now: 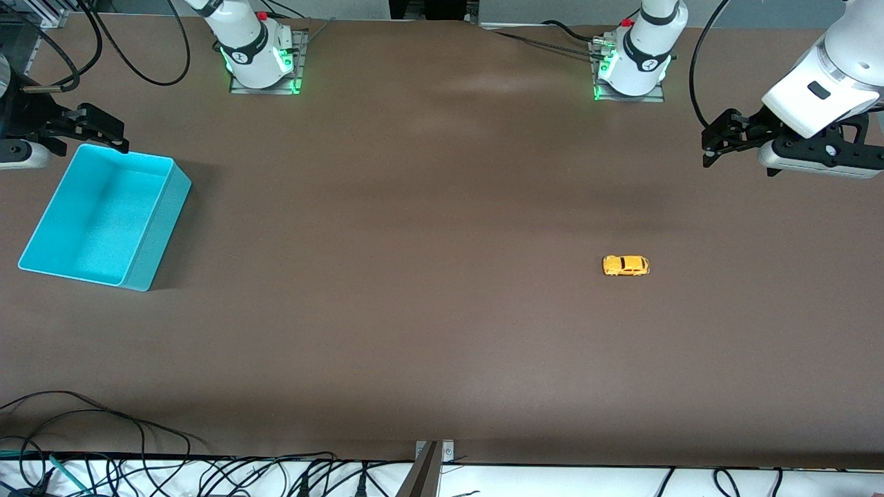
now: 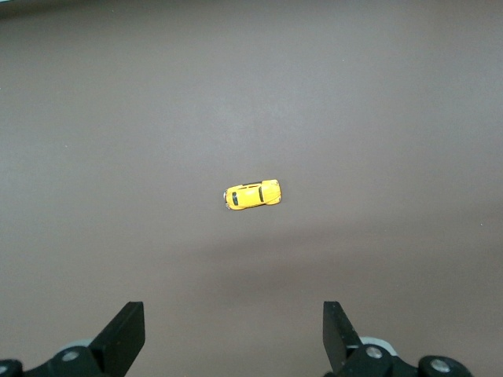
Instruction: Wind up and store yellow beetle car
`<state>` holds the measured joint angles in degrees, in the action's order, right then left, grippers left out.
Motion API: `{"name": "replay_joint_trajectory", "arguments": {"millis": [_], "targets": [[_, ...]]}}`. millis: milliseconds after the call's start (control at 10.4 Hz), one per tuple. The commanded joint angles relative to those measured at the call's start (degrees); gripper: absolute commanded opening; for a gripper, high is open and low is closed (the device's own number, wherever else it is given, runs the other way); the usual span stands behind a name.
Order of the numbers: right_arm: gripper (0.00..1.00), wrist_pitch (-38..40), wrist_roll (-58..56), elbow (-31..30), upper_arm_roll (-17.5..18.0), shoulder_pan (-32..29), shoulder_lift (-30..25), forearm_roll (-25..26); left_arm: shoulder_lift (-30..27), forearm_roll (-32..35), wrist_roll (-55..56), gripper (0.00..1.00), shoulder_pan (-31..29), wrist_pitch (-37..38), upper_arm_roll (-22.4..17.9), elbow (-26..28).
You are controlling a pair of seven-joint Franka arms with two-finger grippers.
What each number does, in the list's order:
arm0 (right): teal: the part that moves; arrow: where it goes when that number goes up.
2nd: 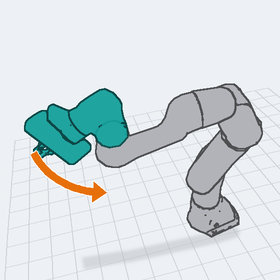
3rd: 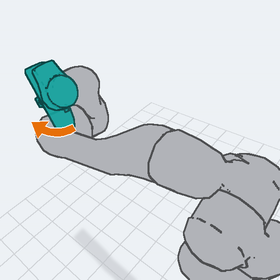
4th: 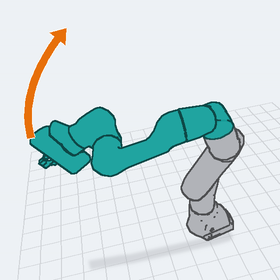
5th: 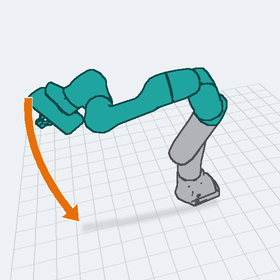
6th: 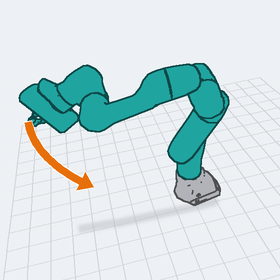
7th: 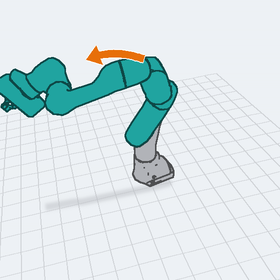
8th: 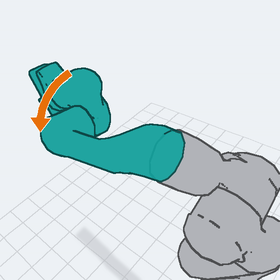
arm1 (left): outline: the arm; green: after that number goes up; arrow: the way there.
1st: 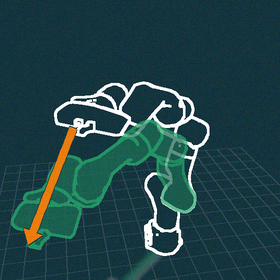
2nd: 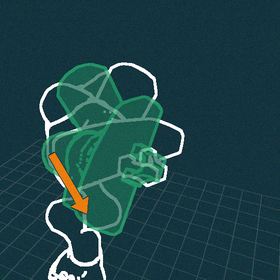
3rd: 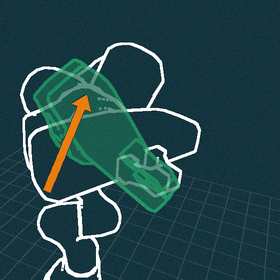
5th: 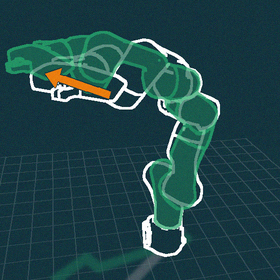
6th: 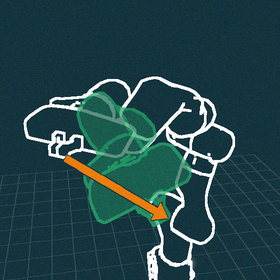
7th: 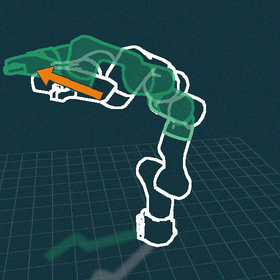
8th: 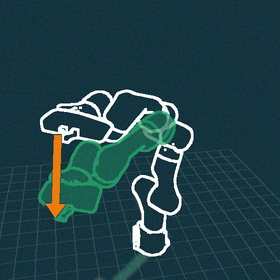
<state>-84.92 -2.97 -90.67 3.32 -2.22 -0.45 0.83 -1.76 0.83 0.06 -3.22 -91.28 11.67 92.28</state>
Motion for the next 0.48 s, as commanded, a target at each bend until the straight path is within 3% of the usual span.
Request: {"name": "replay_joint_trajectory", "arguments": {"millis": [0, 384], "targets": [[1.0, 0.4, 1.6, -0.6, 0.2, -0.3, -0.7, -0.2, -0.3, -1.4, 0.6, 1.0, -0.2, 0.7, 0.0, -0.8], [1.0, 0.5, 1.8, 0.1, 0.4, -0.2, -0.3, -0.3, -0.3, -1.4, 0.5, 1.0, -0.2, 0.7, 0.0, -0.8]]}}
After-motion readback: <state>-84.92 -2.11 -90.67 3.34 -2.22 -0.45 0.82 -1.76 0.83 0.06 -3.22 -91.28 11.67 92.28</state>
